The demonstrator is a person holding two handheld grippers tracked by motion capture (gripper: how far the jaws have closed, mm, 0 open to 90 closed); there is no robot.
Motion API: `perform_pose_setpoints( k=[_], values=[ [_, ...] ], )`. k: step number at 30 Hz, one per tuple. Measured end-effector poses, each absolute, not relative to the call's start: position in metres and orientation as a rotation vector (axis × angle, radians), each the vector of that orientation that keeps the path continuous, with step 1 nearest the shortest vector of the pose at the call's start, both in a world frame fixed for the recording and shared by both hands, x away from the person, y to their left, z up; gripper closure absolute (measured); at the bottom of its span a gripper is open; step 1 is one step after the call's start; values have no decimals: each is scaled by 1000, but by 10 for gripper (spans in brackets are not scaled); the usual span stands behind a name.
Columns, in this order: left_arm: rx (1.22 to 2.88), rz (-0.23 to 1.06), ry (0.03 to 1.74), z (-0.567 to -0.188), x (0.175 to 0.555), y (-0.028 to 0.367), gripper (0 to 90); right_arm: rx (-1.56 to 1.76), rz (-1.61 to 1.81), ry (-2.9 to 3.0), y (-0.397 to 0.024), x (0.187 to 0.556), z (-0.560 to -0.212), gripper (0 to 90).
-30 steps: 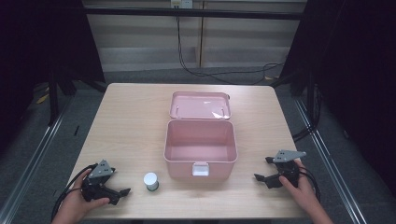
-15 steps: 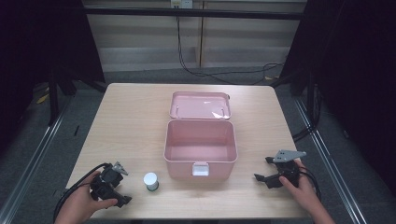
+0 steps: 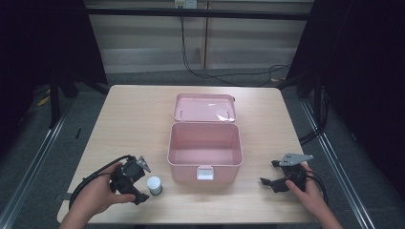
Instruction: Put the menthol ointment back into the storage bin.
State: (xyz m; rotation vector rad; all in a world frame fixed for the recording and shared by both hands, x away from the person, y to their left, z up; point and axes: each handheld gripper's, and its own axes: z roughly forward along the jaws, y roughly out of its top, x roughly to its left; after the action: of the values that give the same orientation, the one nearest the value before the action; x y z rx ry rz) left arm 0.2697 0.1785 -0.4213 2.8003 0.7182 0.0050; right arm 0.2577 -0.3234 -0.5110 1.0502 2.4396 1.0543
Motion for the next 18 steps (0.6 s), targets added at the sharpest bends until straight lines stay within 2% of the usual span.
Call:
perform_pose_setpoints(
  k=[11,18],
  values=[
    [2849,-43,714,-431,282,151,298,1050,1055,2440,-323,258,-511,128],
    [2851,-45,713,-428,287,145,347,1050,1055,2440,-323,258,-511,128]
  ],
)
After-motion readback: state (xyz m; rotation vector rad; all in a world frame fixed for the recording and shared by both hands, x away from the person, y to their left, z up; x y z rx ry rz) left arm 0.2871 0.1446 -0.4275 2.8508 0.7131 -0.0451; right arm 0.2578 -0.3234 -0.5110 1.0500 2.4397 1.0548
